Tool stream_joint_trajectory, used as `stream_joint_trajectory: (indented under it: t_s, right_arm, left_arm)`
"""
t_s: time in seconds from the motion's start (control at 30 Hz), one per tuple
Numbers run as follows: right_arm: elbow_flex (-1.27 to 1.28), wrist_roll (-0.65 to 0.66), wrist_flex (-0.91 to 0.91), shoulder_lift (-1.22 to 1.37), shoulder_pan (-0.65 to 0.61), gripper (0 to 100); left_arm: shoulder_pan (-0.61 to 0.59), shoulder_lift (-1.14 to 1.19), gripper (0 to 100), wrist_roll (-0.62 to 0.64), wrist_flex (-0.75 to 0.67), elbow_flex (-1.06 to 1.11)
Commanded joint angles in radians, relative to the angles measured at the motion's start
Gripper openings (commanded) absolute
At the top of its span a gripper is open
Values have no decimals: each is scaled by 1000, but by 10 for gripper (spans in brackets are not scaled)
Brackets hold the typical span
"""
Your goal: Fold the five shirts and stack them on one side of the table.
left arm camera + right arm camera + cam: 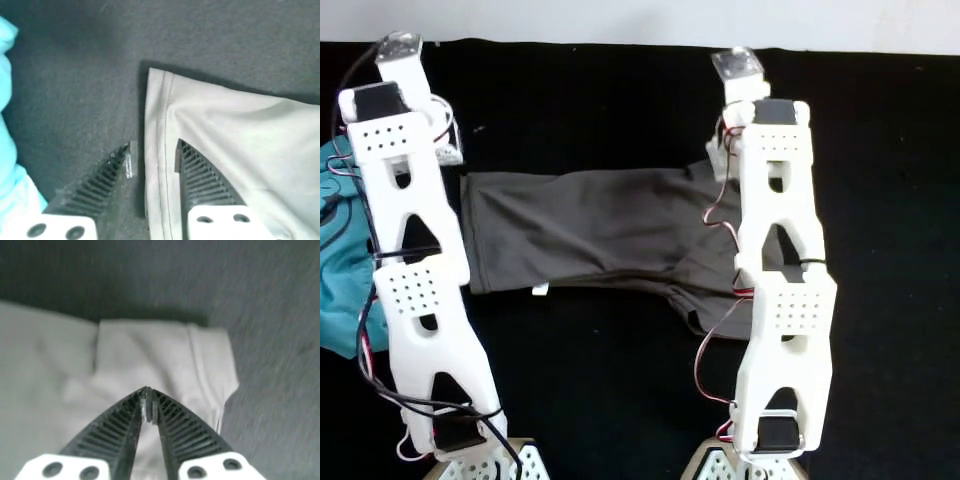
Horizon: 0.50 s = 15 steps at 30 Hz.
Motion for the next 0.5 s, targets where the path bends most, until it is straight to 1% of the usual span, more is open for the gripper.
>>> stream_joint_trajectory:
  t_s: [0.0, 0.13, 0.27, 0.37, 0.47]
  right_arm:
    - [-47, -9, -81, 28, -10, 6]
    - [-42, -9, -156, 93, 24, 6]
    - [-48, -6, -194, 182, 90, 6]
    - [-48, -6, -199, 194, 142, 6]
    - [-48, -6, -173, 176, 166, 6]
  left_arm:
    - [68, 44, 139, -6, -60, -5]
    - [82, 168, 137, -6, -158, 16]
    - [35, 254, 137, -9, -175, -36]
    - [-4, 300, 137, -77, -201, -64]
    - [-35, 318, 137, -91, -219, -73]
